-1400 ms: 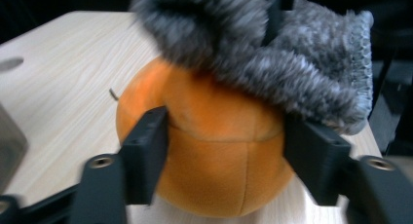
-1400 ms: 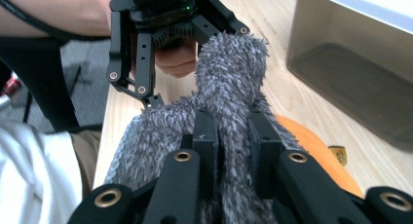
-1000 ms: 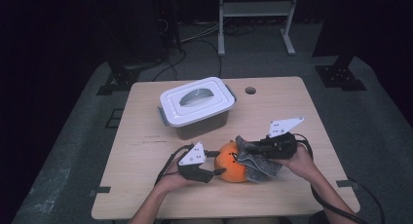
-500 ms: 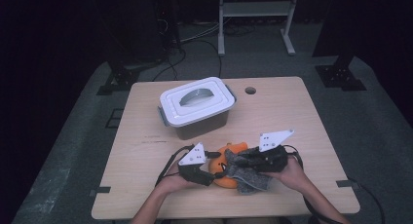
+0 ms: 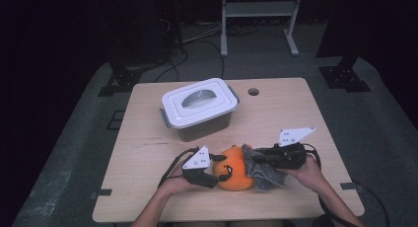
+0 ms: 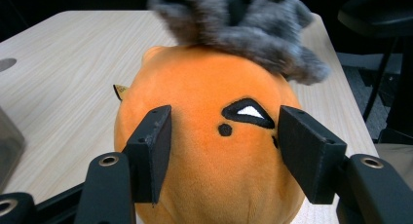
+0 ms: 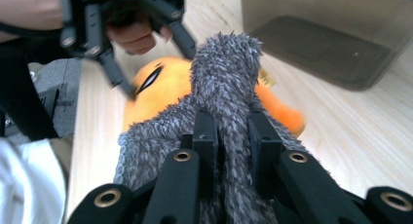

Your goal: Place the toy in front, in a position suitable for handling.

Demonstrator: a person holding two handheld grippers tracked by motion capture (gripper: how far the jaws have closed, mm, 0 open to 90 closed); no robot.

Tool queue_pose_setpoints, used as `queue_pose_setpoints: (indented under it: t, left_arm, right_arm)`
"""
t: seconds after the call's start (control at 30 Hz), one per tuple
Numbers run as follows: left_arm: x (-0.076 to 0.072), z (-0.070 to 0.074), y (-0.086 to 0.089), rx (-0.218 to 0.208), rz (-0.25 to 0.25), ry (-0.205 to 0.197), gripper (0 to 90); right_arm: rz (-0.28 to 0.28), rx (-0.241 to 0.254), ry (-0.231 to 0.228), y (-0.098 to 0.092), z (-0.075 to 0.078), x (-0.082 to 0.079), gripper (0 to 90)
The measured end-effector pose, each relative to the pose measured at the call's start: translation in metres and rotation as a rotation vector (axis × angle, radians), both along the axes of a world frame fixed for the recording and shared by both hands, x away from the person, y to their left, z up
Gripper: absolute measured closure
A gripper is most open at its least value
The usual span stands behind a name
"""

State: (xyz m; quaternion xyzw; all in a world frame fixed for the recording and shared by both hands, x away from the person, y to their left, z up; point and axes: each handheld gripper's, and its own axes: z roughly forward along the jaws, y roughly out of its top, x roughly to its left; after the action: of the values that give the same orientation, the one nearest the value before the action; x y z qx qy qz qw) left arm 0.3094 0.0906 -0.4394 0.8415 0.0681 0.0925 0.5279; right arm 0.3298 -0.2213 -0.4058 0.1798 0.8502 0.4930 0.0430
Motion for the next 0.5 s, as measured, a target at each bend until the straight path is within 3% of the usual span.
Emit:
queue_pose_setpoints:
  t: [0.07,0.2,0.33,0.5]
  left_arm:
    - [0.002,0.0,0.004,0.002,0.011,0.004,37.9]
    - [0.008,0.004,0.007,-0.052,0.059,0.091,32.4]
    - [0.007,0.005,0.001,-0.033,0.047,0.095,32.9]
    - [0.004,0.002,-0.002,-0.016,0.041,0.095,36.1]
  right_arm:
    - [0.001,0.002,0.016,0.004,-0.003,0.006,76.9]
    - [0.016,0.024,0.035,0.007,-0.009,0.002,77.0]
    - [0.054,0.026,0.036,0.013,-0.013,-0.012,76.9]
    - [0.046,0.018,0.043,0.002,-0.016,-0.017,76.9]
